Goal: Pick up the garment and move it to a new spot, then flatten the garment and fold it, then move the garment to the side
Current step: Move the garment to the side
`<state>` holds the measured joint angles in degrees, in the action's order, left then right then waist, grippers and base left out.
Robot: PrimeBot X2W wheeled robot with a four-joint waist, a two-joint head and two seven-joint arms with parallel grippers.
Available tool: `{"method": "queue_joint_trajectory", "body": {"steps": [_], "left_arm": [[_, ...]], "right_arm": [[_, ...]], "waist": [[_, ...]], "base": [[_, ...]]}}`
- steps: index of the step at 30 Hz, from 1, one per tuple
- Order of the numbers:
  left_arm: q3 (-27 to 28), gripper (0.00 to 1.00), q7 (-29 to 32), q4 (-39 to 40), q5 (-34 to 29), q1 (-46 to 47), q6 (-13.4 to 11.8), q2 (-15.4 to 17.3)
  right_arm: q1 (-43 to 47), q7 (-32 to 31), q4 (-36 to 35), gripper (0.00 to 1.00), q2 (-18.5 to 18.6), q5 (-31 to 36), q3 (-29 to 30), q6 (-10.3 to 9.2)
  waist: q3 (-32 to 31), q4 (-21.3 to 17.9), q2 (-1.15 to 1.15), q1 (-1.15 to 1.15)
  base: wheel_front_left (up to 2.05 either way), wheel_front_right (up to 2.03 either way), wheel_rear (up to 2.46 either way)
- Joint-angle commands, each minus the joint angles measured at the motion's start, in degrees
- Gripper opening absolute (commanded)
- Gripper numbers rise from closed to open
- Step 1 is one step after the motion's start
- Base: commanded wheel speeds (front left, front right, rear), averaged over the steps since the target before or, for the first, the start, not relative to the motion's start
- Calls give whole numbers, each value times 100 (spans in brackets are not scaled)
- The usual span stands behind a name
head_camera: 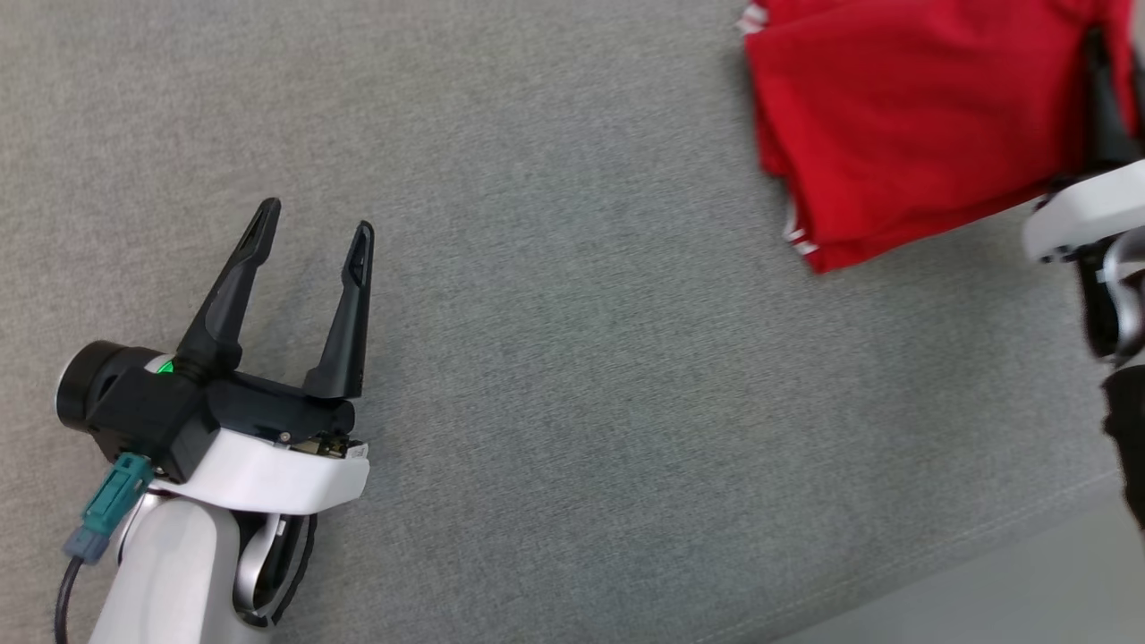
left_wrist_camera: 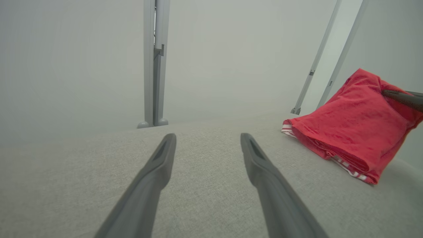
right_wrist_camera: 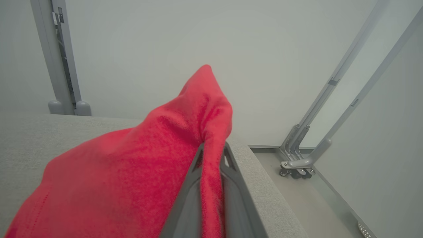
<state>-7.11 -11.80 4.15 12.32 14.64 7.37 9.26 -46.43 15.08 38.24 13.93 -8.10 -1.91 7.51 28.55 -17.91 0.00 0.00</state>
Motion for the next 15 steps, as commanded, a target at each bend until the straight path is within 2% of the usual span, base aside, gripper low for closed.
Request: {"method": "queue_joint_trajectory", "body": {"steps": [1,10,15], "left_arm": [[2,100,37,99,35,97,8,62],[-62,100,272,643,21,95,-11,185],[-94,100,340,812,-15,96,-38,213]], "right_arm": [[-69,8,-46,0,107,89,115,-3],[-176,8,-54,0,610,577,507,-3],[-278,8,100,0,686,895,511,-3]], "waist": [[116,99,0,0],[299,244,0,0],[407,265,0,0]], "base": [[0,0,0],[0,0,0],[0,0,0]]}}
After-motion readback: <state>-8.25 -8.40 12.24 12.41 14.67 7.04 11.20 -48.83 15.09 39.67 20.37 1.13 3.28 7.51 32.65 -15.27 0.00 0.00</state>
